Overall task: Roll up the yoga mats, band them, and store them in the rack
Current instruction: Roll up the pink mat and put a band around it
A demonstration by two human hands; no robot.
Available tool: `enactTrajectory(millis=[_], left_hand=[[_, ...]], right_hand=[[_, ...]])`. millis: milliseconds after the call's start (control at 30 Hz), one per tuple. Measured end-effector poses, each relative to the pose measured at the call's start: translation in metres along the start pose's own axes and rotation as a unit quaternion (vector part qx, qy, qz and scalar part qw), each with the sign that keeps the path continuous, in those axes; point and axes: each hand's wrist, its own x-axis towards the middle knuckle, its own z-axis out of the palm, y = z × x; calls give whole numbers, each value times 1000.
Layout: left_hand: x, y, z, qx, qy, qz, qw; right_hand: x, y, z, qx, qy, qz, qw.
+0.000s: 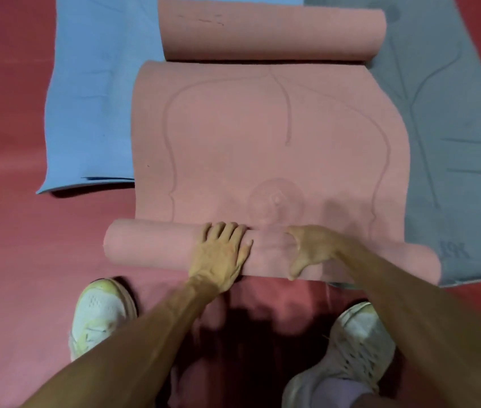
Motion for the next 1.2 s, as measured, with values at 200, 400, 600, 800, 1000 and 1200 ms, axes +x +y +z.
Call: enactTrajectory(millis=[200, 400, 600, 800, 1000, 1200], left_hand=[[22, -3, 4, 25, -28, 3, 999], [64, -10, -6, -9, -105, -1, 994], [78, -14, -3, -23, -101, -7, 995], [92, -18, -8, -109, -121, -49, 985], [92, -20, -16, -56, -115, -3, 992], [70, -15, -18, 1, -5, 34, 999]], right_hand=[[11, 18, 11, -52, 89, 3, 995], [1, 8, 25, -145, 216, 32, 965], [8, 1, 68, -194, 357, 56, 912], [18, 1, 53, -203, 334, 78, 917], [23, 7, 15, -183, 260, 51, 947], [39, 14, -23, -125, 162, 39, 978]])
